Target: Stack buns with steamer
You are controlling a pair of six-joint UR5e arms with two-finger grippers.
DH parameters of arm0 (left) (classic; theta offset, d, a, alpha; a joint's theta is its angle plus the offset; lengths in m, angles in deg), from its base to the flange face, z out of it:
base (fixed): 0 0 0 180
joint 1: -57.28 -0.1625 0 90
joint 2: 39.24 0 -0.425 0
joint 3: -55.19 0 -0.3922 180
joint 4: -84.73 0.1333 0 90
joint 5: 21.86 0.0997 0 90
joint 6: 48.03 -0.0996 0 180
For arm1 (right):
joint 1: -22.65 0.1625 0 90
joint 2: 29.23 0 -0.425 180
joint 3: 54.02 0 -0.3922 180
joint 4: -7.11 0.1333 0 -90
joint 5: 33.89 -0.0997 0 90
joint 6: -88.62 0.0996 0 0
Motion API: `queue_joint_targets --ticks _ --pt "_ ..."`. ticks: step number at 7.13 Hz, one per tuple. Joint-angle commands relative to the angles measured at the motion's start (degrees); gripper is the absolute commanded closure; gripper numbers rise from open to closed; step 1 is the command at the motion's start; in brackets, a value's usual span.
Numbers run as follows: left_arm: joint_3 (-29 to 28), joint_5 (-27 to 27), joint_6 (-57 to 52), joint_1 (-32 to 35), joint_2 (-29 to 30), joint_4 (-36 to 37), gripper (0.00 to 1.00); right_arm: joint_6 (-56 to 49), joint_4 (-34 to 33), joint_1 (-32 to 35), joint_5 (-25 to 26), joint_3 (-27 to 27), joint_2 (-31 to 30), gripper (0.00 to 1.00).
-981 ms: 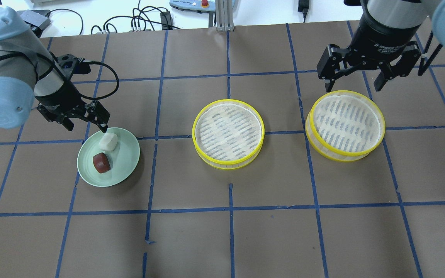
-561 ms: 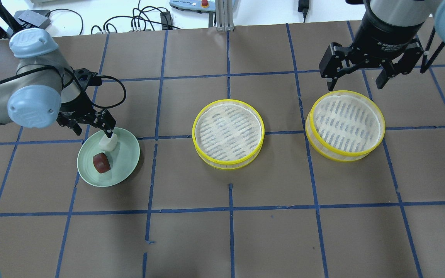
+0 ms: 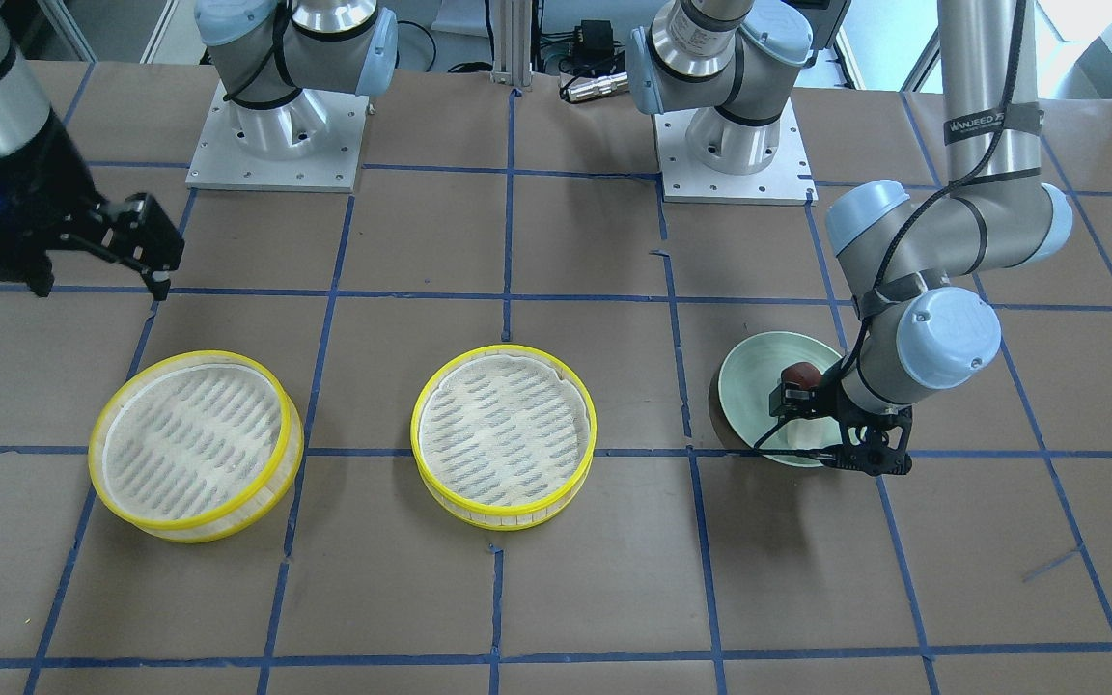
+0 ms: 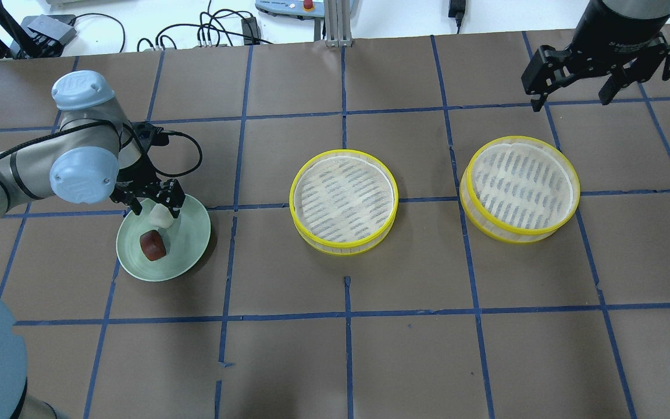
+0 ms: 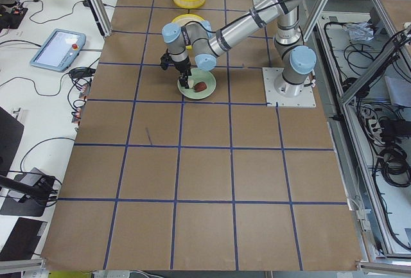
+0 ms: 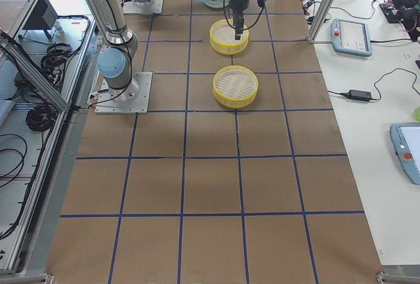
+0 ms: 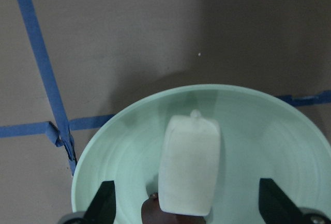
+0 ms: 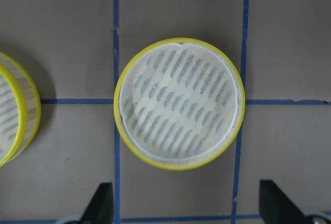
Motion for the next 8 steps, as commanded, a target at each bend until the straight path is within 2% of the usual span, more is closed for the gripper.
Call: queue_joint_targets --ticks 1,2,3,4,5,6,7,8 --pt "0.42 0.03 0.05 0.09 0.28 1.07 0.84 -7.76 -7.77 -5.28 -0.09 -1.89 8.3 0.02" --pt "0.34 -0.06 0.4 0.09 0.28 1.16 0.98 -10.56 -12.0 -7.12 -0.44 -6.08 10.24 0.04" --pt "-0.45 -0.06 2.75 0.43 -0.51 1.24 0.99 -13.46 -22.49 -8.62 -0.61 -11.52 12.52 0.05" --pt "-1.59 -0.15 6.78 2.7 -3.04 1.68 0.99 -14.01 -27.99 -8.98 -0.61 -15.67 14.2 0.07" --pt "-3.69 -0.84 8.65 5.59 -6.11 -0.32 0.99 -14.1 -29.43 -9.16 -0.61 -18.06 14.39 0.15" --pt "-5.45 -3.55 12.41 9.89 -9.01 -2.77 0.99 -14.19 -30.84 -9.69 -0.61 -18.43 14.91 0.17" --pt "-6.77 -7.58 18.8 14.63 -9.39 -2.1 0.99 -14.97 -31.03 -10.65 -0.53 -18.43 15.44 0.17" --pt "-7.74 -8.49 22.25 18.94 -8.87 -1.57 0.99 -15.24 -31.03 -11.09 -0.53 -18.26 15.45 0.16"
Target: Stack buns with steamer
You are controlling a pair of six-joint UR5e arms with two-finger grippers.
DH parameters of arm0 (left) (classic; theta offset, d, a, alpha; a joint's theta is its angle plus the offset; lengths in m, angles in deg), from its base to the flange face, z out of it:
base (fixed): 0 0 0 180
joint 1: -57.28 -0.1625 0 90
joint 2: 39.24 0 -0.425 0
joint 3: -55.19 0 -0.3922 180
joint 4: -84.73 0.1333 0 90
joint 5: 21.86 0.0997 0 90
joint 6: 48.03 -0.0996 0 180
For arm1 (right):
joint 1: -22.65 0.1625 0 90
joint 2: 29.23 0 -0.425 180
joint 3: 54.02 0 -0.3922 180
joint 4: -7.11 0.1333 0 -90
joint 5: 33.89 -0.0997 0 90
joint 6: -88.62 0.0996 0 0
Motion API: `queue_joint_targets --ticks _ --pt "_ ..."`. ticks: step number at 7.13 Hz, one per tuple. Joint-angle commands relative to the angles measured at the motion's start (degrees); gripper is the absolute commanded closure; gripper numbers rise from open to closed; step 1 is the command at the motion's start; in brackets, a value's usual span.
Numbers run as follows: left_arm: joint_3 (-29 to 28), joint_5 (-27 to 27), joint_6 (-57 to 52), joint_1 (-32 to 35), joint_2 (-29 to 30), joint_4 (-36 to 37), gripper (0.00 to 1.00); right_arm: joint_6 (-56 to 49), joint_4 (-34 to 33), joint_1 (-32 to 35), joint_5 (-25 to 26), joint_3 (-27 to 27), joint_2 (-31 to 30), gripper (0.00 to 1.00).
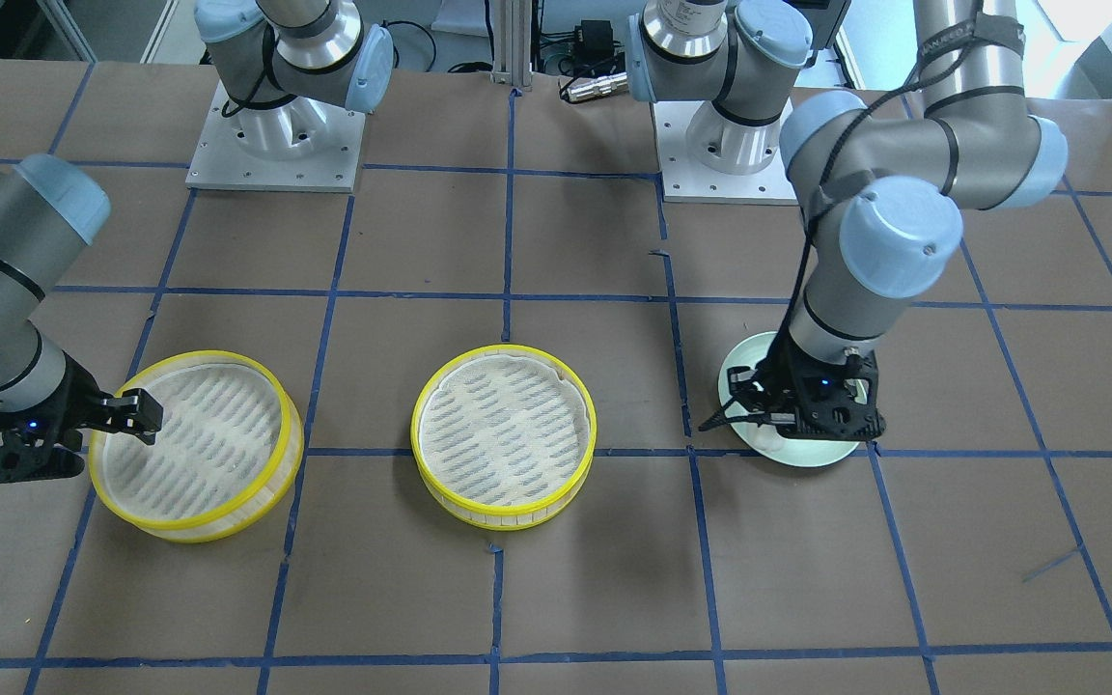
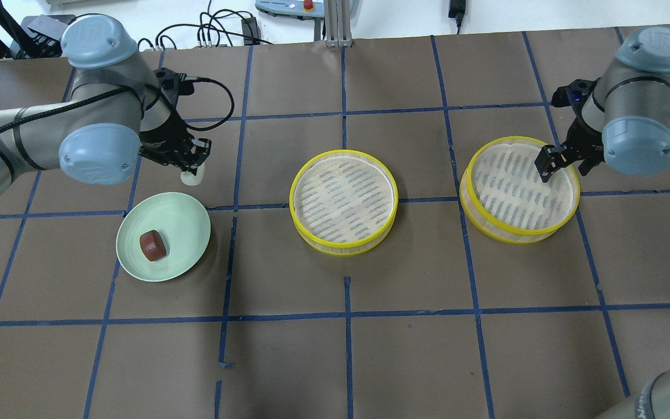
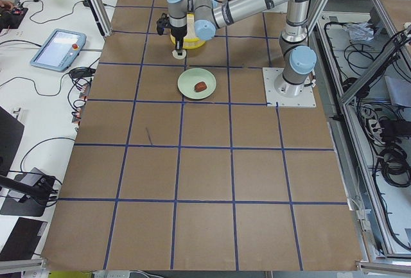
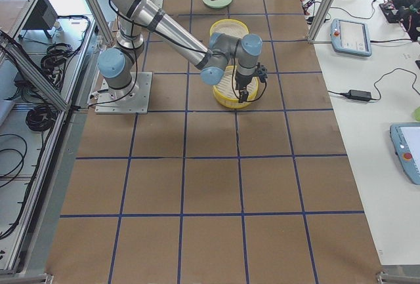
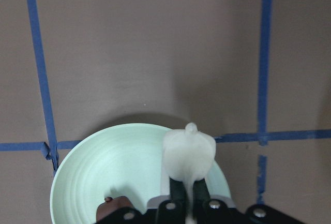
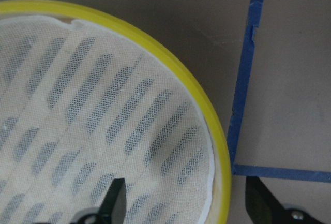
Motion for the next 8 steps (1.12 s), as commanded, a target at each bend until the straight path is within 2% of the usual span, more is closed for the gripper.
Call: queue_joint_targets --ticks 1,2,3,4,6,8 --pt "-1.37 -3.77 7.93 8.94 0.96 4.12 0.99 -0.5 -0.36 -0.83 0.03 -0.14 0.28 0.17" --pt "-1.2 -8.23 14.74 12.37 3.41 7.9 0.99 -0.5 -0.36 -0.83 0.03 -0.14 0.28 0.27" --pt "-1.28 -8.36 18.73 14.93 6.3 13.42 0.99 -0.58 -0.01 -0.91 -0.06 -0.23 0.28 0.69" --pt "-1.19 -8.1 20.85 16.0 8.77 15.39 0.99 -2.5 -0.01 -0.91 0.03 -0.14 0.28 0.9" --pt "-0.23 -8.09 22.27 17.14 9.67 16.55 0.97 -2.69 -0.01 -1.26 0.03 0.03 -0.16 0.94" --pt "-0.14 -8.01 22.72 17.51 10.2 16.55 0.5 -2.69 0.34 -1.35 0.2 0.73 -0.86 0.94"
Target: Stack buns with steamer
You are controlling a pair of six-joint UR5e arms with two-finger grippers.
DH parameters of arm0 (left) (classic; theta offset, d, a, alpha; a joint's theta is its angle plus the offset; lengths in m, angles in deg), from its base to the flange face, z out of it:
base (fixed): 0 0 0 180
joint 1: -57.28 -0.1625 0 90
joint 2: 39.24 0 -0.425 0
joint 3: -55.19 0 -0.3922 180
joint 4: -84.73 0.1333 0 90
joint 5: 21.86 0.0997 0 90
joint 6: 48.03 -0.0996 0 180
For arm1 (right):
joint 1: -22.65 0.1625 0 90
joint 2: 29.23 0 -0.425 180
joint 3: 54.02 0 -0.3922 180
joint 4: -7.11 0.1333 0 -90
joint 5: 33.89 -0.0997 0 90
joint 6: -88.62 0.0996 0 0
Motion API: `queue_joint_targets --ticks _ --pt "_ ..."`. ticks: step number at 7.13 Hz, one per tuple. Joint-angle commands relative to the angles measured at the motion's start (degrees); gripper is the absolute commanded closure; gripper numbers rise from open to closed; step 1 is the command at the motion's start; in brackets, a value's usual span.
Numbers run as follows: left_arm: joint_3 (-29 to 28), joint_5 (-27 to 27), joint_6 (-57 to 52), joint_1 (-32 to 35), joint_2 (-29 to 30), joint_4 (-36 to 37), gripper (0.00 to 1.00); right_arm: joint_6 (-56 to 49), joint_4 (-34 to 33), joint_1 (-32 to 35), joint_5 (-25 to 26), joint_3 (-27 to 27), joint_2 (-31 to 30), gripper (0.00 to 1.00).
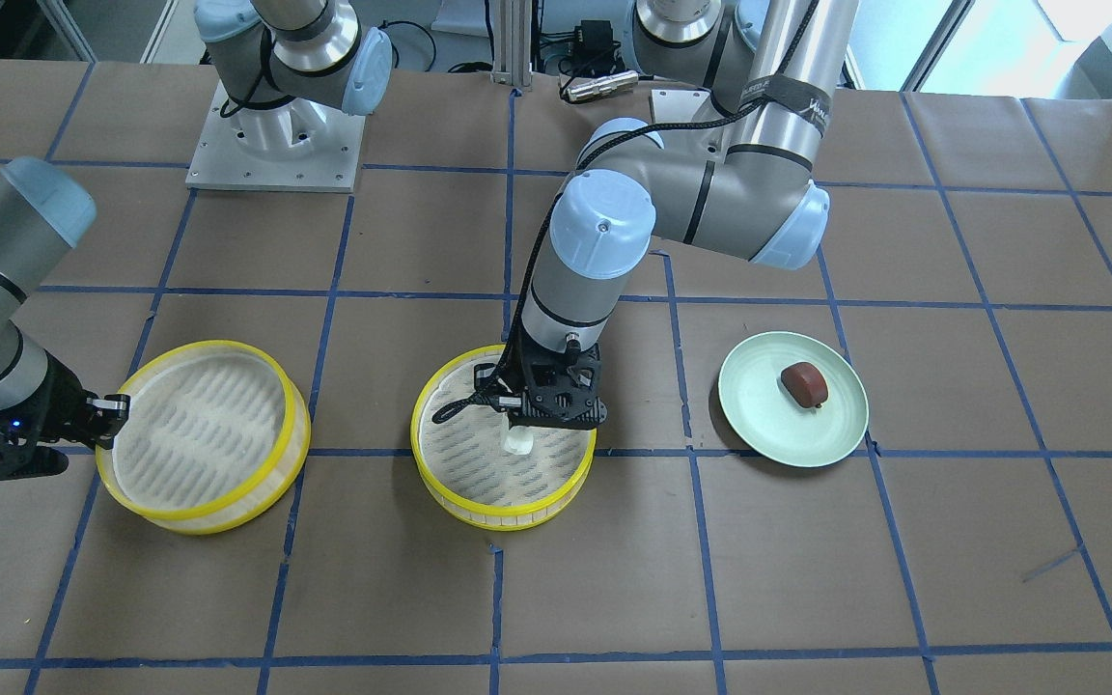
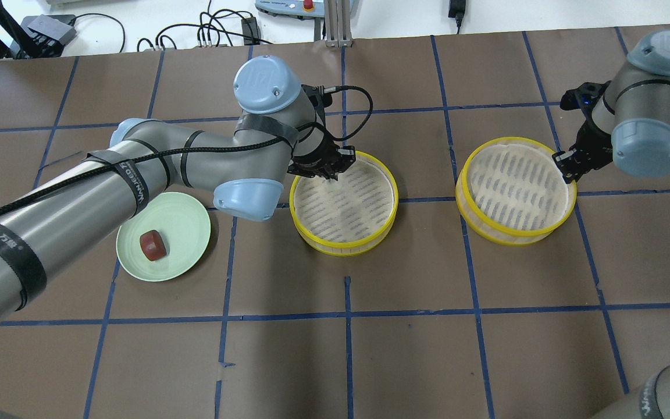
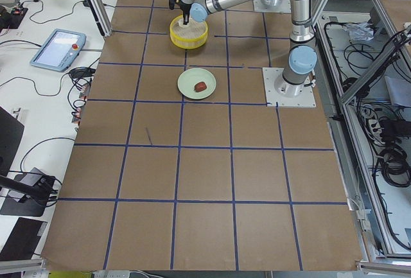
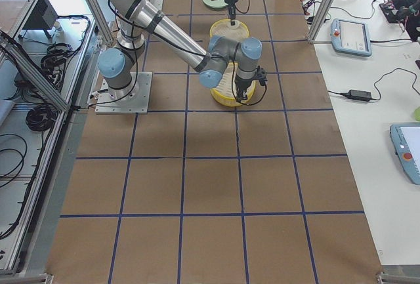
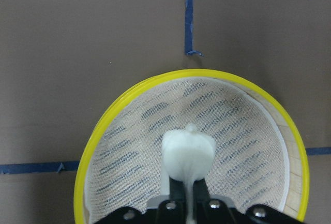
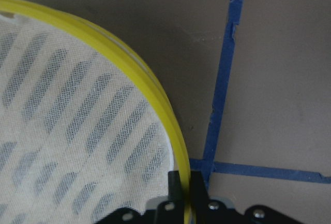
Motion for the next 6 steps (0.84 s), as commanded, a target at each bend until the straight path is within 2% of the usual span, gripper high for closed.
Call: queue_joint_targets --ticks 1,2,3,6 --pt "0.08 0.15 0.42 0.24 0.36 0.1 0.31 -0.07 0.74 -0.18 0.13 0.93 -1.53 0.95" --pt "0.08 0.16 0.94 0.24 0.36 0.1 0.0 -0.07 2.84 -0.44 -0.83 2.07 -3.63 0.97" --pt "0.17 0.07 1.9 0.24 0.18 0.01 0.0 -0.24 6.25 -0.62 -2.66 3.04 -5.13 0.98" --pt "0.08 -0.02 2.35 0.24 0.18 0.01 0.0 -0.24 13.92 -2.29 -3.03 7.52 -7.52 0.98"
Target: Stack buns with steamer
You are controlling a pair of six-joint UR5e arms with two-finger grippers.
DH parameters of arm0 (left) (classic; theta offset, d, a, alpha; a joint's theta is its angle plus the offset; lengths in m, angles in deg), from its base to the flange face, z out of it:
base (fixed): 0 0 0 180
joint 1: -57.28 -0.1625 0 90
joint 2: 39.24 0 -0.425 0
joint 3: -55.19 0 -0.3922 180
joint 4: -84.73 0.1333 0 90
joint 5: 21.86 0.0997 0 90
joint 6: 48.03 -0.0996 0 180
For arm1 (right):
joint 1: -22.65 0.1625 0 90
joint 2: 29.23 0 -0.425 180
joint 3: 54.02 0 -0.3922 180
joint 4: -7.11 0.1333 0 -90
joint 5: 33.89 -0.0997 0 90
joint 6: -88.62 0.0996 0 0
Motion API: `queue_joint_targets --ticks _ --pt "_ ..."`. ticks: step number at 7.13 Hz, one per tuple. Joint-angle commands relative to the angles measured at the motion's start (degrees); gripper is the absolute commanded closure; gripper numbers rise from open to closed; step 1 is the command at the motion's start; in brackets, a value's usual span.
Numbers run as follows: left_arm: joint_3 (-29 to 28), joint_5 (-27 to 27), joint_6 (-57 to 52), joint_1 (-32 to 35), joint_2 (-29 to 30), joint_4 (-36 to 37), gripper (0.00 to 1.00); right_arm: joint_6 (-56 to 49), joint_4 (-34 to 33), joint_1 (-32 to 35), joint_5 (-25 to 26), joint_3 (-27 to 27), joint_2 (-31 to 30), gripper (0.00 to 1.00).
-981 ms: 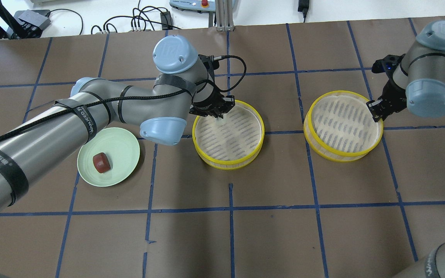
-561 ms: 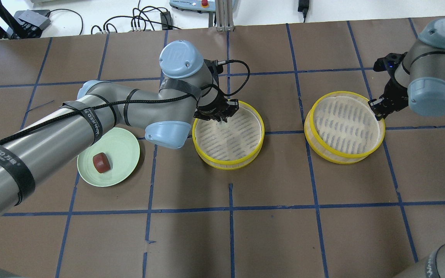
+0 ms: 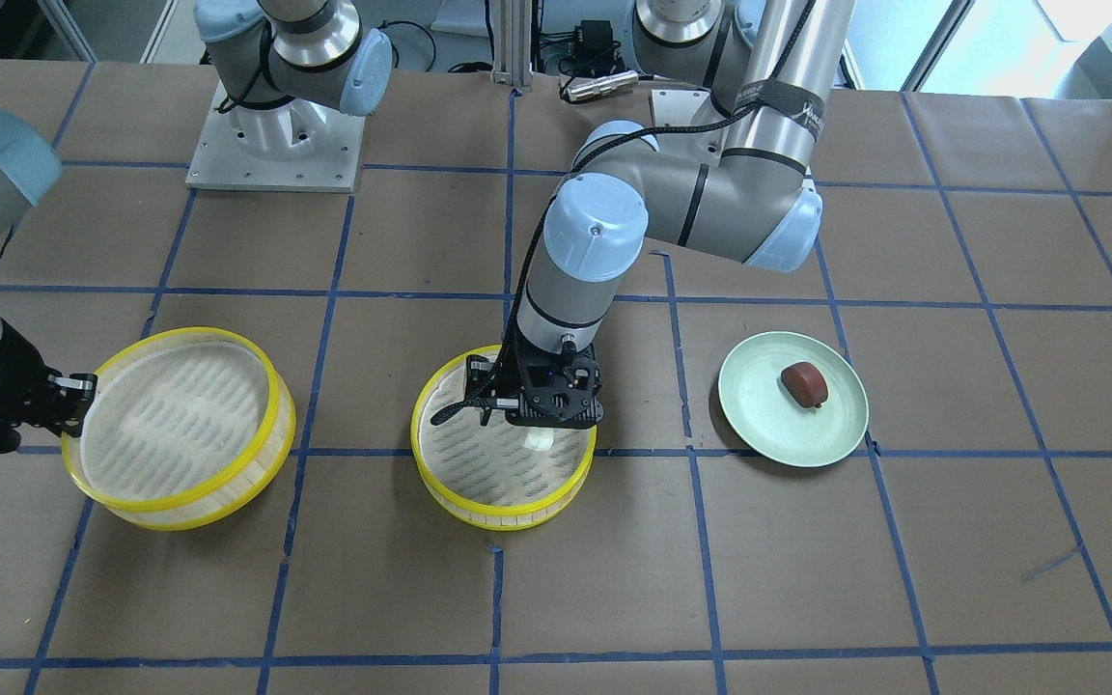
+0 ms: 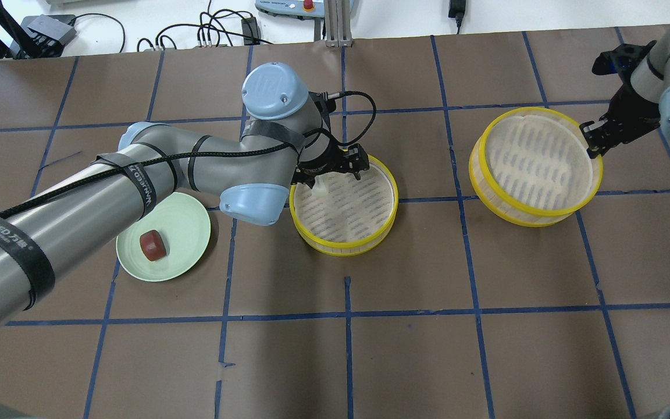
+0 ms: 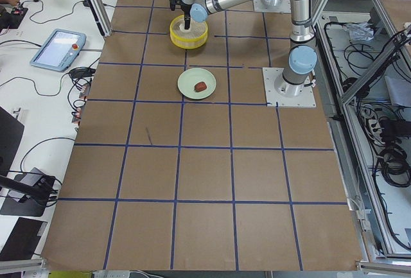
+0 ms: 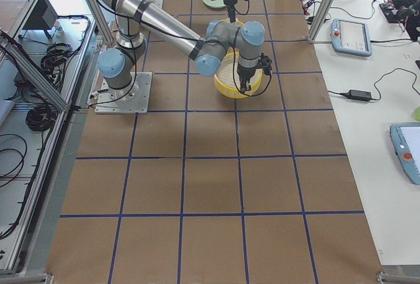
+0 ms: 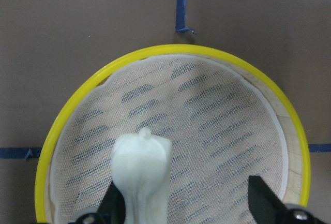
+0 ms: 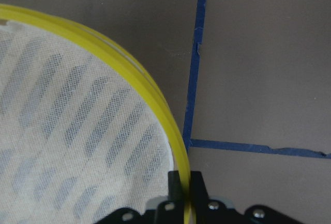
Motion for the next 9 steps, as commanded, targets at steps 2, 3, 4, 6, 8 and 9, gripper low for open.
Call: queue_joint_targets --ticks 2,3,4,6,8,9 --pt "-0.18 0.16 0.54 0.0 -0.44 -0.01 0.0 2.17 3.56 3.42 -0.87 1.56 -2.1 0.98" --pt "-0.7 0.69 -3.56 -0.7 -1.49 -0.27 0.0 7.67 3.83 7.62 0.0 1.56 -2.28 0.97" --pt "-0.1 4.26 -8.9 -3.92 -2.11 -0.71 0.0 16.51 4.96 13.93 2.8 1.56 -2.89 0.97" --pt "1.3 6.66 -18.58 -13.32 -3.6 -6.21 0.0 31.11 5.67 22.74 3.7 1.47 -2.55 0.97" --pt "6.29 17.6 -29.81 -18.34 -6.94 -7.57 0.0 42.48 5.33 30.66 3.18 1.82 -0.8 0.97" --pt "9.37 18.52 -34.31 -22.54 -7.39 -7.48 0.0 47.23 4.97 32.43 2.83 1.91 0.34 0.96"
